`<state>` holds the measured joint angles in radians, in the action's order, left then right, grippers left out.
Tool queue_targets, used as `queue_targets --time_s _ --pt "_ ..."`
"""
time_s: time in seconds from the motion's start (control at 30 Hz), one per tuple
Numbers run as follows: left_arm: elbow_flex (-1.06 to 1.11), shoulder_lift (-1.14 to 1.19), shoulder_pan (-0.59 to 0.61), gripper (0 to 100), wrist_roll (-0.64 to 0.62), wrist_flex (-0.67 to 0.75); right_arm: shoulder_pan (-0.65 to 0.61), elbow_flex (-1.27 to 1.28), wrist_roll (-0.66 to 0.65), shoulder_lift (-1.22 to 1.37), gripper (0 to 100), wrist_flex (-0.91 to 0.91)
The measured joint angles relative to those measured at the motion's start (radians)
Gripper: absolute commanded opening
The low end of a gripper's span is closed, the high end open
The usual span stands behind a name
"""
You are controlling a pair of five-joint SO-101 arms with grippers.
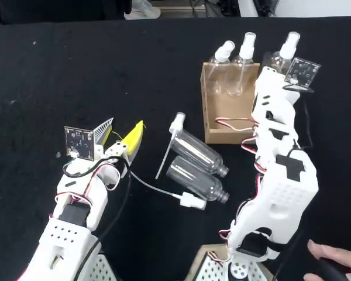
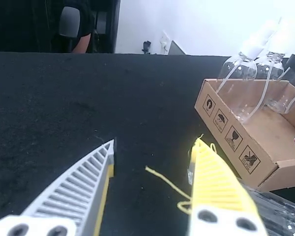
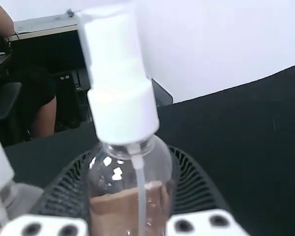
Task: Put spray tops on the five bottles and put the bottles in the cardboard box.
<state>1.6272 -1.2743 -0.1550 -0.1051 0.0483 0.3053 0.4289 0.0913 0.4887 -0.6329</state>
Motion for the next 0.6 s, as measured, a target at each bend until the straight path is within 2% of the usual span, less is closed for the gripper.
queue_targets --time_s 0.6 --pt "0.000 0.000 0.000 25 0.000 0.000 0.000 -0.015 0.000 0.002 1.1 0.000"
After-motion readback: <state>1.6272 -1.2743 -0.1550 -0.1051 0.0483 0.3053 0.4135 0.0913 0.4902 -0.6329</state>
